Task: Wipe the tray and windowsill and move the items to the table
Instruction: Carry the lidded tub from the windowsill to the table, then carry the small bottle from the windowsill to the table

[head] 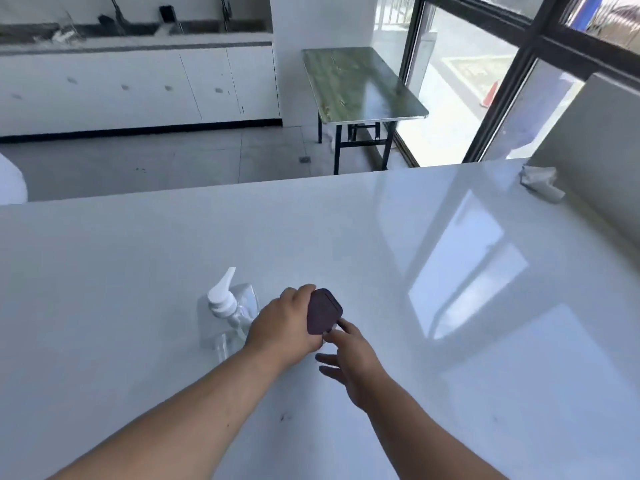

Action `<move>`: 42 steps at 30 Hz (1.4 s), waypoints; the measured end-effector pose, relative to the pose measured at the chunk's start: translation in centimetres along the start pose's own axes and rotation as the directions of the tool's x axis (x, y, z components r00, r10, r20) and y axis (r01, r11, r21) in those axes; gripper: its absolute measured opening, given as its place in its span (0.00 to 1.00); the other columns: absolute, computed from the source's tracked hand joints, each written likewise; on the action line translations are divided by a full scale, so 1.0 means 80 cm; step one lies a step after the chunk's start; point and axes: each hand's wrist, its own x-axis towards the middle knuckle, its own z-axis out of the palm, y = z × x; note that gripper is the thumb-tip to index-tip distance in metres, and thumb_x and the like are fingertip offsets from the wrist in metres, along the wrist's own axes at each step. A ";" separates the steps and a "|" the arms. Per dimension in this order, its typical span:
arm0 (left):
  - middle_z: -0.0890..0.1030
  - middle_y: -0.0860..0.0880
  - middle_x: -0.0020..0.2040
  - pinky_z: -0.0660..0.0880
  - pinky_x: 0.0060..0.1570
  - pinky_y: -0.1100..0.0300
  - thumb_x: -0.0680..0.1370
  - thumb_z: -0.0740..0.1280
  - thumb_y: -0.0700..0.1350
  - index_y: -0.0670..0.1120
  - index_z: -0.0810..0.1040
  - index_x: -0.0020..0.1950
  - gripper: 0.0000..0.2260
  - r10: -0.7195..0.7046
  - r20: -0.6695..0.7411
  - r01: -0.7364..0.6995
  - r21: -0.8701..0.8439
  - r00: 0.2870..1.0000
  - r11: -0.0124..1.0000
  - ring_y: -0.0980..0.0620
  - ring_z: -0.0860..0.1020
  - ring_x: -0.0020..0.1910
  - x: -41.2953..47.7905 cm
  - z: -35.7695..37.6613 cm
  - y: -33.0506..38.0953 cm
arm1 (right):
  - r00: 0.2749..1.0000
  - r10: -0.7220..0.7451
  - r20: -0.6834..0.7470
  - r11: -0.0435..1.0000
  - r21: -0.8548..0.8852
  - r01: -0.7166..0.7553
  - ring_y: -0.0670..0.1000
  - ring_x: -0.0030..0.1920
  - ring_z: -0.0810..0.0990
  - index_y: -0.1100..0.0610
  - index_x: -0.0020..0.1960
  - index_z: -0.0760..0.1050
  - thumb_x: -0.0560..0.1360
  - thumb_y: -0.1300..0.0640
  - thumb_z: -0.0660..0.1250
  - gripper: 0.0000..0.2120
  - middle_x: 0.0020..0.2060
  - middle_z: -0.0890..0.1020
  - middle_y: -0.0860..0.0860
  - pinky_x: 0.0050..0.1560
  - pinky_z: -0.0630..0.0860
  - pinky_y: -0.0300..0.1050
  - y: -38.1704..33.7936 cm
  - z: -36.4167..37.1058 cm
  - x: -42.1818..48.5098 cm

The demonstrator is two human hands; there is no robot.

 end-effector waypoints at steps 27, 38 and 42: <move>0.71 0.55 0.74 0.75 0.59 0.51 0.74 0.69 0.64 0.57 0.68 0.75 0.31 0.408 0.288 -0.436 0.036 0.866 0.899 0.51 0.70 0.70 0.037 0.024 0.327 | 0.679 -0.403 -0.614 0.858 -0.511 0.047 0.48 0.66 0.76 0.44 0.71 0.73 0.75 0.34 0.62 0.28 0.69 0.78 0.45 0.52 0.73 0.45 -0.013 -0.342 -0.193; 0.68 0.55 0.77 0.73 0.60 0.52 0.73 0.69 0.64 0.58 0.65 0.77 0.34 0.789 0.481 -0.839 -0.177 0.382 0.514 0.51 0.70 0.71 -0.244 0.230 0.808 | 0.183 -0.053 -0.982 0.999 -0.050 0.020 0.47 0.54 0.77 0.45 0.67 0.77 0.77 0.39 0.65 0.21 0.65 0.79 0.46 0.49 0.72 0.44 0.259 -0.672 -0.548; 0.66 0.56 0.78 0.73 0.61 0.51 0.72 0.69 0.65 0.59 0.64 0.77 0.35 0.786 0.559 -0.881 -0.193 0.264 0.433 0.51 0.71 0.71 -0.348 0.316 0.912 | 0.105 0.089 -0.990 0.994 0.095 0.054 0.50 0.55 0.77 0.48 0.66 0.78 0.78 0.42 0.65 0.20 0.64 0.81 0.49 0.50 0.72 0.45 0.359 -0.756 -0.621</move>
